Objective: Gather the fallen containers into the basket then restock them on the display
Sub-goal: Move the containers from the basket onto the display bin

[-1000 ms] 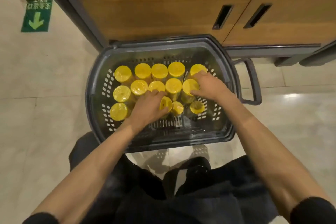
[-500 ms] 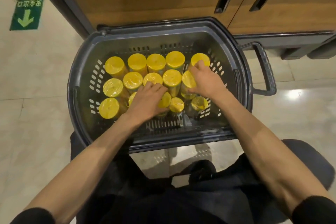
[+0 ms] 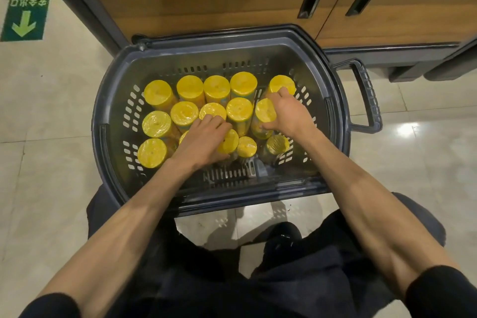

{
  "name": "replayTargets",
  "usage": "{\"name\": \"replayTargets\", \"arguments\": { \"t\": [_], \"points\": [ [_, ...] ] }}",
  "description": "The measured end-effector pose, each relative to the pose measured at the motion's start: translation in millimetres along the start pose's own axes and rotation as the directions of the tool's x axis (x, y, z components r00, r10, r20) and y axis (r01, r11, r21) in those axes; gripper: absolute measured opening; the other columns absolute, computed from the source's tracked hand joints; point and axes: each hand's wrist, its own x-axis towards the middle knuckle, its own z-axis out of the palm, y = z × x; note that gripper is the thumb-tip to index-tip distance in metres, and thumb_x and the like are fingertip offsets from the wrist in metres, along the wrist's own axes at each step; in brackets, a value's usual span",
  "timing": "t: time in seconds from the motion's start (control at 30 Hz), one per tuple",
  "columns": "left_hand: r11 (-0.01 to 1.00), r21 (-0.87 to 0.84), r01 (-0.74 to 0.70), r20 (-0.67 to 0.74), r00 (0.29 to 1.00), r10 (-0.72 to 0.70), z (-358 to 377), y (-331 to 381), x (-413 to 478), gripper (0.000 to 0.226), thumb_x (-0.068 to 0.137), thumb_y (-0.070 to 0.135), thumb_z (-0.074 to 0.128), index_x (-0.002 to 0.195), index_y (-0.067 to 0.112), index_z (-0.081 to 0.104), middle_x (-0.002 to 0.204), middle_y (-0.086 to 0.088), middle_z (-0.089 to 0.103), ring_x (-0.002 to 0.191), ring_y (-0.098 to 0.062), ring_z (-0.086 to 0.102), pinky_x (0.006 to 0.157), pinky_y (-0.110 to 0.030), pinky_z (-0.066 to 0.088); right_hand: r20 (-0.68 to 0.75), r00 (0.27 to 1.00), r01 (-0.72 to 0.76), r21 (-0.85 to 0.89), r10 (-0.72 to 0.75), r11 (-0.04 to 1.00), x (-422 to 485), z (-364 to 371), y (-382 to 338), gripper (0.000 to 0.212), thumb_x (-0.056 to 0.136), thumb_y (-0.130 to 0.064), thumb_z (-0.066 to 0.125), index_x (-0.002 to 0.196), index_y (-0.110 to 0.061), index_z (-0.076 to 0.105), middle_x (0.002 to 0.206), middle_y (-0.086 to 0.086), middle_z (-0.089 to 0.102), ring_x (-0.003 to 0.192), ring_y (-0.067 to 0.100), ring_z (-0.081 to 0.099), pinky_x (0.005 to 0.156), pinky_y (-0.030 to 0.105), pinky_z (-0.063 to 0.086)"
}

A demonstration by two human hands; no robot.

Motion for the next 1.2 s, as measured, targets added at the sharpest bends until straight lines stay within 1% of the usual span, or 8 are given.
{"name": "replayTargets", "arguments": {
  "t": [0.1, 0.27, 0.5, 0.63, 0.83, 0.93, 1.07, 1.2],
  "points": [
    [0.983, -0.151, 0.101, 0.013, 0.995, -0.100, -22, 8, -10, 0.075, 0.075, 0.051, 0.076, 0.137, 0.018, 0.048, 0.131, -0.004, 0.051, 0.118, -0.024, 0.047, 0.097, -0.039, 0.041, 0.002, 0.999, -0.039, 0.021, 0.039, 0.999, -12, -20, 0, 0.079, 0.072, -0.045, 0.082, 0.134, -0.009, 0.049, 0.126, 0.013, 0.047, 0.109, 0.033, 0.055, 0.084, 0.043, 0.049],
    [0.924, -0.332, 0.189, 0.071, 0.982, -0.175, -99, 30, -39, 0.077, 0.074, 0.047, 0.080, 0.135, 0.015, 0.046, 0.127, -0.005, 0.046, 0.108, -0.025, 0.055, 0.087, -0.037, 0.048, 0.070, 0.994, -0.093, 0.081, 0.087, 0.992, -52, -86, -17, 0.080, 0.068, -0.046, 0.085, 0.130, -0.008, 0.052, 0.125, 0.013, 0.049, 0.112, 0.032, 0.056, 0.089, 0.041, 0.050],
    [0.831, -0.456, 0.318, 0.094, 0.946, -0.310, -237, 54, -77, 0.080, 0.070, 0.042, 0.084, 0.135, 0.016, 0.046, 0.137, -0.005, 0.041, 0.120, -0.022, 0.050, 0.100, -0.033, 0.043, 0.061, 0.992, -0.121, 0.144, 0.113, 0.982, -115, -214, -56, 0.076, 0.068, -0.051, 0.082, 0.126, -0.012, 0.055, 0.121, 0.011, 0.063, 0.110, 0.029, 0.059, 0.084, 0.039, 0.051],
    [0.794, -0.504, 0.341, 0.058, 0.930, -0.363, -321, 66, -102, 0.077, 0.070, 0.039, 0.085, 0.135, 0.019, 0.050, 0.134, -0.005, 0.050, 0.121, -0.023, 0.050, 0.098, -0.031, 0.039, 0.071, 0.991, -0.119, 0.144, 0.110, 0.982, -146, -296, -84, 0.079, 0.068, -0.053, 0.081, 0.132, -0.016, 0.052, 0.128, 0.007, 0.059, 0.120, 0.028, 0.053, 0.090, 0.040, 0.048],
    [0.715, -0.582, 0.389, 0.032, 0.889, -0.458, -443, 100, -139, 0.075, 0.070, 0.043, 0.085, 0.134, 0.022, 0.052, 0.132, 0.001, 0.056, 0.117, -0.018, 0.053, 0.091, -0.030, 0.043, 0.039, 0.994, -0.108, 0.296, 0.101, 0.949, -200, -416, -117, 0.083, 0.065, -0.055, 0.083, 0.135, -0.025, 0.051, 0.128, -0.002, 0.057, 0.117, 0.020, 0.053, 0.090, 0.033, 0.045],
    [0.646, -0.658, 0.387, -0.043, 0.837, -0.546, -488, 119, -161, 0.071, 0.067, 0.046, 0.085, 0.128, 0.024, 0.054, 0.122, 0.009, 0.055, 0.107, -0.011, 0.052, 0.084, -0.026, 0.043, 0.025, 0.998, -0.056, 0.388, 0.050, 0.920, -220, -460, -124, 0.077, 0.064, -0.052, 0.084, 0.130, -0.028, 0.054, 0.123, -0.006, 0.057, 0.111, 0.014, 0.054, 0.085, 0.028, 0.045],
    [0.529, -0.759, 0.379, -0.130, 0.708, -0.694, -524, 134, -189, 0.075, 0.056, 0.071, 0.072, 0.120, 0.035, 0.053, 0.116, 0.011, 0.056, 0.100, -0.011, 0.055, 0.084, -0.030, 0.049, -0.035, 0.998, 0.065, 0.432, -0.056, 0.899, -232, -502, -135, 0.067, 0.065, -0.054, 0.082, 0.123, -0.034, 0.055, 0.113, -0.013, 0.056, 0.100, 0.005, 0.052, 0.079, 0.022, 0.043],
    [0.485, -0.794, 0.365, -0.214, 0.579, -0.787, -543, 143, -220, 0.074, 0.057, 0.066, 0.075, 0.121, 0.032, 0.056, 0.116, 0.012, 0.057, 0.100, -0.006, 0.055, 0.084, -0.025, 0.050, -0.056, 0.996, 0.091, 0.564, -0.072, 0.821, -231, -528, -151, 0.066, 0.067, -0.040, 0.086, 0.124, -0.035, 0.053, 0.114, -0.014, 0.053, 0.099, 0.003, 0.052, 0.077, 0.020, 0.045]
  ]
}}
